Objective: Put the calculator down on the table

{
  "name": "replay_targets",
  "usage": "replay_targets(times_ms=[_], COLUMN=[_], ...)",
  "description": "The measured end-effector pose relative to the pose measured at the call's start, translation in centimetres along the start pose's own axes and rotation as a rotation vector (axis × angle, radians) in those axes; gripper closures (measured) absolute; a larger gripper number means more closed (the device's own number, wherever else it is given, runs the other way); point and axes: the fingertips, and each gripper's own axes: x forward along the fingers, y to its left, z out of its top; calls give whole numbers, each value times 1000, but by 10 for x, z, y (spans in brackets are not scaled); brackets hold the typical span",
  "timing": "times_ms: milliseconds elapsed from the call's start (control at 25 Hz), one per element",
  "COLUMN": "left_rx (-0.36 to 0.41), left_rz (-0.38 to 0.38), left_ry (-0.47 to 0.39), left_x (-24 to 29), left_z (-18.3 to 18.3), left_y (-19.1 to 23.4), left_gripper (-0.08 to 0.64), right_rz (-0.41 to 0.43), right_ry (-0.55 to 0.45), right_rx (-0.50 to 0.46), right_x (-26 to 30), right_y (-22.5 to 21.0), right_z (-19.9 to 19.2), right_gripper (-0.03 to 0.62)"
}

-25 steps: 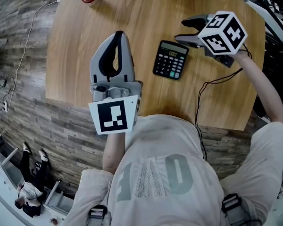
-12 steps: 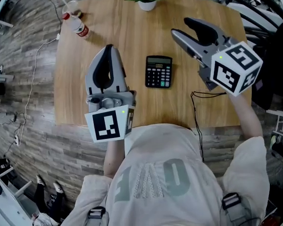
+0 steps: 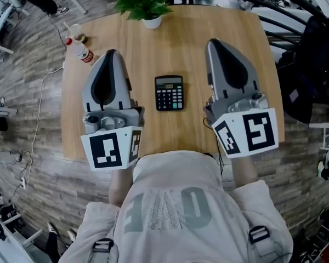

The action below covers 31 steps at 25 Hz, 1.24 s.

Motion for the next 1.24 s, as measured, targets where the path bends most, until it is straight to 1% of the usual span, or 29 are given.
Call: replay_targets(times_ms=[120,200,320,480,760,960,1080,1240], left_rx=[-1,-1,1,6,11,9,4,5], left_rz=[-39,-60,-81,-92,-78,-70,-69,-68], left_ry=[-14,-15,-18,-20,-28,-22,-23,-20], left_x=[5,7,7,6,2,1,1,1], left_z=[4,4,6,9,13,12,11,10], left_y=[-15,-23,-31,-36,-32,-28,-27,-25], left_gripper=[551,551,551,551,551,551,551,551], right_rz=[-84,-100,-98,-95,-69,-74,-67,-66], right_ry=[12,30,56,75,82,96,105,100], right_rx=[-40,-53,-78,-71,-83,-72,-101,-83], right_x=[-16,-22,-25,-24,-20,-18,-17,-13], right_y=[2,6,13,17,25,24,24,27], right_z=[-5,-11,-18,-25,-26,-31,-32,-32], right_gripper=[574,574,574,574,574,574,574,574])
